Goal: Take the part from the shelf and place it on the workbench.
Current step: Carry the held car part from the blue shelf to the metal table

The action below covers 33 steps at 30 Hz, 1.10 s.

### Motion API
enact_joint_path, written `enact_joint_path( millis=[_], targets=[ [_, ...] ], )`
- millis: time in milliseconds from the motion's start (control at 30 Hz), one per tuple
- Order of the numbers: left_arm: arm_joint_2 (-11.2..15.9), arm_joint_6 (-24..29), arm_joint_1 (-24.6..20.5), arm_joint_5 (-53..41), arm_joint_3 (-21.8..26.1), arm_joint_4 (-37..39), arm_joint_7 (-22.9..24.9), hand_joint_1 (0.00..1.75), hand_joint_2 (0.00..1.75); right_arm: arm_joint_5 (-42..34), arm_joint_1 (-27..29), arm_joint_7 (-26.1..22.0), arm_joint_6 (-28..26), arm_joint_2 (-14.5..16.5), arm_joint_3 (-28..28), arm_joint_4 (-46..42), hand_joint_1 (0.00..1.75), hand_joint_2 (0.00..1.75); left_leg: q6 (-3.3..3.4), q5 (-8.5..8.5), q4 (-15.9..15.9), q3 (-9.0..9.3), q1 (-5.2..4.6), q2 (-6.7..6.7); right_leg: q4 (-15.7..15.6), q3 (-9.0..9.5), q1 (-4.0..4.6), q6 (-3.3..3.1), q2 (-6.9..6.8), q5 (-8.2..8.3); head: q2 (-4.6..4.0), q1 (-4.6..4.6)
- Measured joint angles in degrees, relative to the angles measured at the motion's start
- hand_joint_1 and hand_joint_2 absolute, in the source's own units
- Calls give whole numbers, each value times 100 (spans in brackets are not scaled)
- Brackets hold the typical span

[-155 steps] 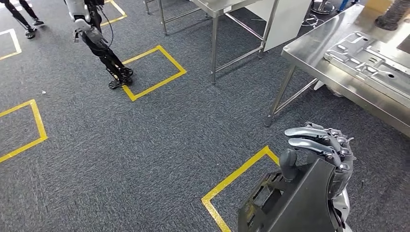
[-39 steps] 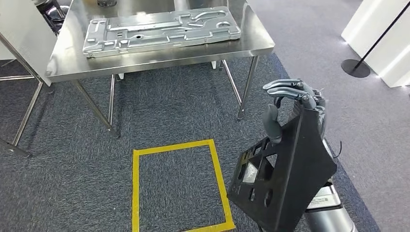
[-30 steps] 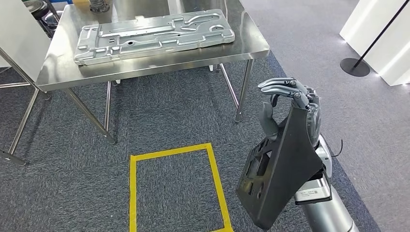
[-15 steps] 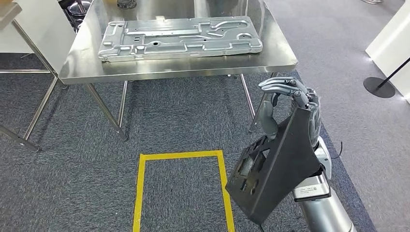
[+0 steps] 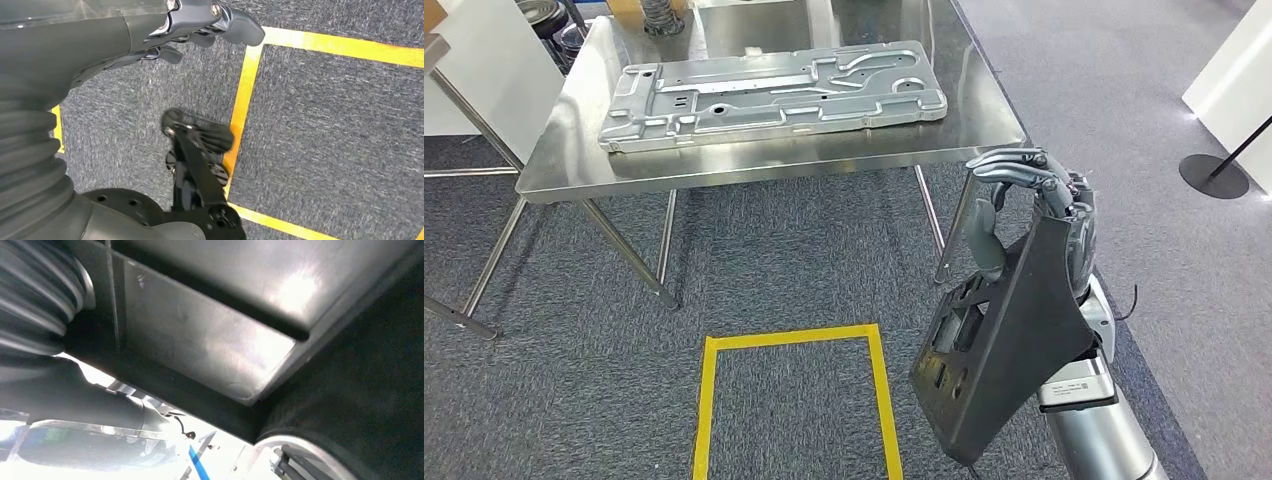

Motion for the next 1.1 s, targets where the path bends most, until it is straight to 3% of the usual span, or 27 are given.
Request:
enact_joint_path(
  millis=[33, 100, 167, 267, 333, 433, 500, 533, 567, 600, 667, 767, 833, 933, 1000, 1033, 1067, 1100],
  targets=[
    [1, 0, 6, -5, 1, 0, 0, 0, 175, -1, -2, 4, 3, 1, 0, 1, 175, 175, 27, 179, -220, 25, -3, 0, 0, 62, 12, 2, 6, -44, 1, -3],
    [16, 0, 11, -10, 4, 0, 0, 0, 175, -4, -15, 8, 6, 3, 0, 4, 175, 175, 117, 711, -973, 226, -31, -1, 2, 182, 32, 17, 9, -137, 0, -2],
    [37, -1, 11, -13, 8, 0, -3, 0, 175, -12, -36, 10, 8, 7, 0, 10, 175, 175, 187, 933, -1452, 360, -78, -2, -2, 228, 41, 64, 16, -209, -1, -1],
    [52, -1, 16, -21, 12, 0, -15, 0, 175, -22, -57, 20, 8, 9, -8, 15, 175, 175, 276, 938, -1592, 462, -92, -5, 58, 265, 39, 174, 21, -236, 1, -7],
    [55, -3, 9, -28, 15, 0, -26, 0, 175, -23, -86, 21, 3, 9, -25, 14, 175, 175, 331, 926, -1641, 578, -65, -11, 342, 172, 28, 226, 17, -314, 1, 10],
    [55, -7, -13, -36, 17, 0, -33, 0, 175, -26, -116, 21, -2, 9, -48, 31, 175, 175, 366, 837, -1651, 683, -55, -17, 1335, -468, -13, 316, 15, -684, 1, 45],
    [55, -8, -9, -52, 20, 0, -33, 0, 175, -35, -122, 21, -2, 9, -70, 61, 175, 175, 359, 746, -1647, 782, -55, -25, 1605, -787, -39, 359, 11, -759, 1, 47],
    [55, -9, -6, -61, 23, 0, -33, 0, 175, -43, -138, 22, -2, 9, -85, 75, 175, 175, 350, 693, -1645, 850, -54, -30, 1441, -799, -47, 358, 8, -622, 1, 49],
    [55, -11, -5, -67, 26, 0, -33, 0, 175, -53, -164, 23, -2, 9, -101, 87, 175, 175, 336, 636, -1645, 927, -53, -34, 1103, -726, -51, 347, 4, -371, 1, 50],
    [55, -13, -7, -69, 29, 0, -33, 0, 175, -62, -200, 27, -2, 9, -118, 97, 175, 175, 315, 576, -1641, 1000, -56, -36, 709, -628, -47, 320, -1, -74, 0, 52],
    [57, -17, -18, -74, 42, 0, -34, 0, 175, -78, -289, 50, 0, 9, -153, 130, 175, 175, 254, 478, -1647, 1083, -64, -40, 169, -487, -15, 243, -7, 276, 0, 48],
    [68, -22, -35, -94, 58, 0, -40, 0, 175, -74, -464, 154, 0, 9, -207, 200, 175, 175, 155, 439, -1620, 1120, -65, -35, 49, -422, 4, 120, 10, 295, 0, 40],
    [76, -27, -44, -116, 63, 0, -52, 0, 175, -63, -646, 232, 6, 10, -252, 266, 175, 175, 106, 421, -1332, 1005, -57, -30, 0, -307, -12, 51, 12, 251, 1, 23],
    [80, -33, -46, -130, 82, 0, -67, 0, 175, -17, -984, 364, 60, 33, -287, 447, 175, 175, 43, 111, -308, 361, -37, -28, -26, -156, -10, -3, 11, 142, 1, -10],
    [81, -33, -30, -131, 103, 0, -67, 0, 175, 55, -1262, 501, 134, 67, -302, 627, 175, 175, 25, -63, 53, -1, -30, -27, -24, -52, -1, -9, 25, 49, 1, -10],
    [81, -33, -23, -132, 110, 0, -67, 0, 175, 92, -1437, 581, 179, 92, -309, 730, 175, 175, 30, 10, -44, -52, -29, -27, -23, 13, 3, -4, 33, 0, 1, -12],
    [81, -37, -21, -133, 114, 0, -67, 0, 175, 125, -1637, 664, 228, 123, -314, 848, 175, 175, 42, 209, -321, -16, -28, -27, -22, 86, 5, 2, 39, -52, 1, -11],
    [84, -42, -19, -136, 117, 0, -68, 0, 175, 154, -1861, 746, 279, 162, -317, 974, 175, 175, 64, 527, -721, 73, -30, -26, -23, 155, 8, 14, 42, -109, 1, -12]
  ],
)
